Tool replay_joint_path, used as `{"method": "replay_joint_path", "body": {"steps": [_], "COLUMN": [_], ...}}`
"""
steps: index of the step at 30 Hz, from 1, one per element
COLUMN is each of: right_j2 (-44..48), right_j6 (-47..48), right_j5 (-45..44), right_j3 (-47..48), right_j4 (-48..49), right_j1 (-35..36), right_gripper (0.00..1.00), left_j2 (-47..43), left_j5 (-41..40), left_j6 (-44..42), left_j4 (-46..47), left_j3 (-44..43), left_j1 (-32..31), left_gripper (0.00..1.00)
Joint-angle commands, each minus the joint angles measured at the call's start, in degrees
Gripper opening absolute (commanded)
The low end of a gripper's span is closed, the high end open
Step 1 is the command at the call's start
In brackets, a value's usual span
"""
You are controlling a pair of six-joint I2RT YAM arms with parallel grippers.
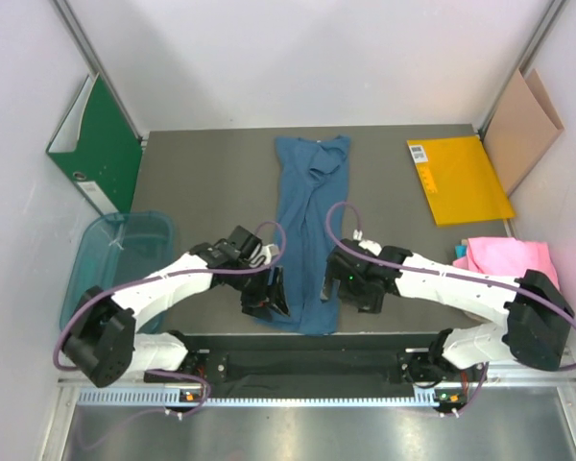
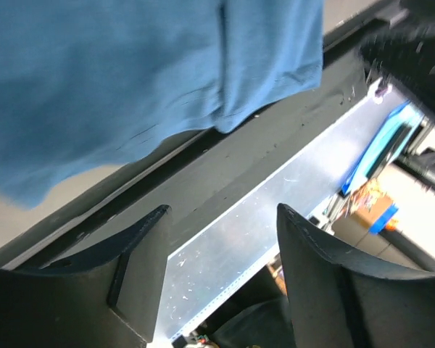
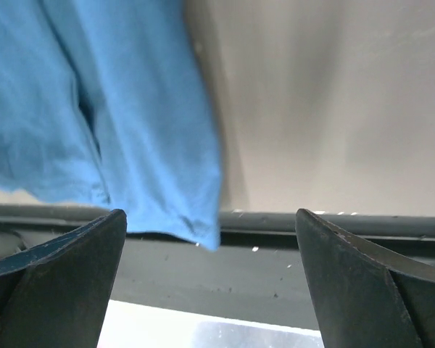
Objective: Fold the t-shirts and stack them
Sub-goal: Grab the bottom of the folded rectangular tshirt with both arms
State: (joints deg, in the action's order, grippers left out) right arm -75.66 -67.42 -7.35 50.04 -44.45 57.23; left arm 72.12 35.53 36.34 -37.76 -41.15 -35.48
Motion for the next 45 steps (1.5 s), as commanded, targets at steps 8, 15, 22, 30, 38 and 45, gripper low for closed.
{"method": "replay_joint_path", "body": {"steps": [8,15,22,30,38,45], "right_j2": [6.13,8.59,9.04,9.83,9.48,7.46], "right_j6": [6.33,7.74,8.53,8.79,8.53,9.58], "right_j5": [-0.73,-0.29,0.59,0.85,2.26,2.7], "right_j3": [-0.91,-1.88,-2.84,-3.63,-5.22,-4.08], "right_j4": [1.12,0.5,1.12,1.47,4.01,4.98], "right_j1": [-8.62,-11.97,-12.85,-13.81,-14.17,-14.25], "right_gripper": [1.0,1.0,1.0,1.0,1.0,1.0], "left_j2": [14.1,18.93,22.53,25.27,17.8,15.25], "left_j5": [1.3,1.38,1.56,1.3,1.65,1.03], "left_j6": [3.39,4.09,5.59,4.01,0.23,-0.39], "left_j4": [12.88,15.96,17.98,14.14,0.59,-3.9], "left_j3": [-1.3,-3.15,-6.13,-8.16,-16.41,-18.8], "left_j1": [-7.58,-9.07,-11.01,-12.86,-12.86,-12.86], "left_gripper": [0.59,0.57,0.53,0.0,0.0,0.0]}}
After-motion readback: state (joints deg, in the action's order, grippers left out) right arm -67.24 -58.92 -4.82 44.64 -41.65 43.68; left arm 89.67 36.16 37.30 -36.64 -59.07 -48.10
